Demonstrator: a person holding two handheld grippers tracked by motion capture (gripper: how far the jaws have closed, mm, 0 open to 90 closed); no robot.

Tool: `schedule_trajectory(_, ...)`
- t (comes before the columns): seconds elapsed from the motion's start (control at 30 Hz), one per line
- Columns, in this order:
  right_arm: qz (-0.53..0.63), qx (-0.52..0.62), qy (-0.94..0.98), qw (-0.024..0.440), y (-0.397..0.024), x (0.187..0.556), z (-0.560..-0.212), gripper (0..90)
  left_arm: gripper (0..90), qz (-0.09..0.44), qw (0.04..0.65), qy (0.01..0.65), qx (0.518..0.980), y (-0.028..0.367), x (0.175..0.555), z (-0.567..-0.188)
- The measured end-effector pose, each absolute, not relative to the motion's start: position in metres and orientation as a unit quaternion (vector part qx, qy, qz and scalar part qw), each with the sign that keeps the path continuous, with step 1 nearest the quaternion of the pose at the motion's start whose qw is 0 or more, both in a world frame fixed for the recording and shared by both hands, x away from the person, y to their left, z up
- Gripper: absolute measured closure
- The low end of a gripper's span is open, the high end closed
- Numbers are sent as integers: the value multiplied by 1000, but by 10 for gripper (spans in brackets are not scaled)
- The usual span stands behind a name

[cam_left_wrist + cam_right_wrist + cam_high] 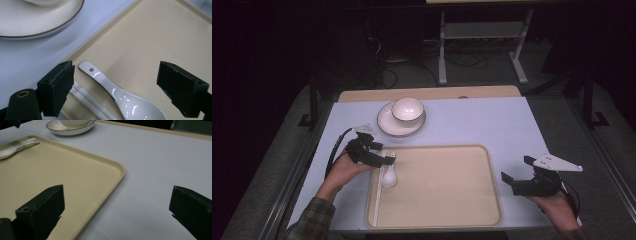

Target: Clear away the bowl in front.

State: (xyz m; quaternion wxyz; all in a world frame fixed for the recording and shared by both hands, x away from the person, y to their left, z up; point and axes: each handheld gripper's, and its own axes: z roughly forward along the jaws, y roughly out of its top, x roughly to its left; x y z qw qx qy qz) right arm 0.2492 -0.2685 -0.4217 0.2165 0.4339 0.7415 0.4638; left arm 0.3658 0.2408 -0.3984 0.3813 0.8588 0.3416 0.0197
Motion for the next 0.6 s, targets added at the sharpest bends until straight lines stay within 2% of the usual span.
schedule_trajectory(0.6,466,435,741,211,-269,250,-422,0,137,49,376,347,858,244,412,-370)
